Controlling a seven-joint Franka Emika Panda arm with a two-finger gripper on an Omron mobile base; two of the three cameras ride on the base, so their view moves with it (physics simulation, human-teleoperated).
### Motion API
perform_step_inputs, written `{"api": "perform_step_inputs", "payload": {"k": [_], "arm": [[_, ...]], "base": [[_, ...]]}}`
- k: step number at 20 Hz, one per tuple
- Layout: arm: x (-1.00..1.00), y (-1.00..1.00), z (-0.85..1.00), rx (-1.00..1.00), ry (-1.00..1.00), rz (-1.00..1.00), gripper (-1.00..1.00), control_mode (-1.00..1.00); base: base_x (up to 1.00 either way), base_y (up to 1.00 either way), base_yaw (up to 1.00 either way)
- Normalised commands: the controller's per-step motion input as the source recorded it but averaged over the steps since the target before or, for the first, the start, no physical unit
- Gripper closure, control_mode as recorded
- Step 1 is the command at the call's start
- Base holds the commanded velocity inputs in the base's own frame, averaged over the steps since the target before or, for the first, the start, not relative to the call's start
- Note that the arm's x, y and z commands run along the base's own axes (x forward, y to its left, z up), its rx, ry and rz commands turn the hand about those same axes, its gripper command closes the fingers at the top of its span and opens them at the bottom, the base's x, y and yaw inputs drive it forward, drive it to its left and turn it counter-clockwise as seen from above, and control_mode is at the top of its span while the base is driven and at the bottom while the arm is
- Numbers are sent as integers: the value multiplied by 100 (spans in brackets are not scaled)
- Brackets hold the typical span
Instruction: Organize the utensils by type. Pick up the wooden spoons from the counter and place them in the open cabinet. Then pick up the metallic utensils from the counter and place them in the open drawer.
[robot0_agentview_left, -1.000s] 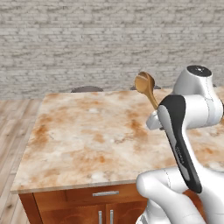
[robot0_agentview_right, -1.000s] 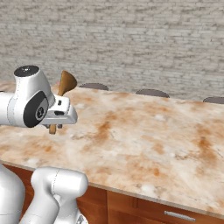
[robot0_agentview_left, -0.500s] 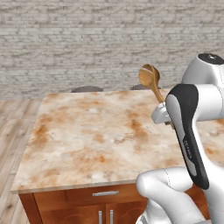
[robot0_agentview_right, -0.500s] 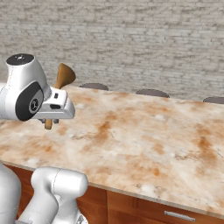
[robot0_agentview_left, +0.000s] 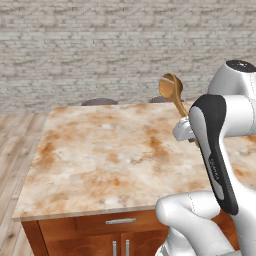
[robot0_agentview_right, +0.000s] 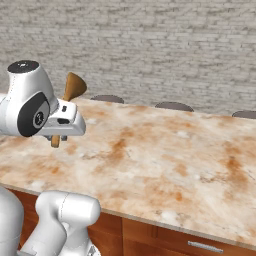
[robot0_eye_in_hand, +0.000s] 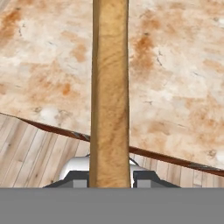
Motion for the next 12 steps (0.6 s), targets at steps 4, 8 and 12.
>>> {"api": "perform_step_inputs", "payload": {"k": [4, 8, 12], "arm": [[0, 0, 0, 0, 0, 0, 100, -100], [0, 0, 0, 0, 0, 0, 100, -100], [0, 0, 0, 0, 0, 0, 100, 100]], "base": [[0, 0, 0], [0, 0, 0], [0, 0, -2]]}}
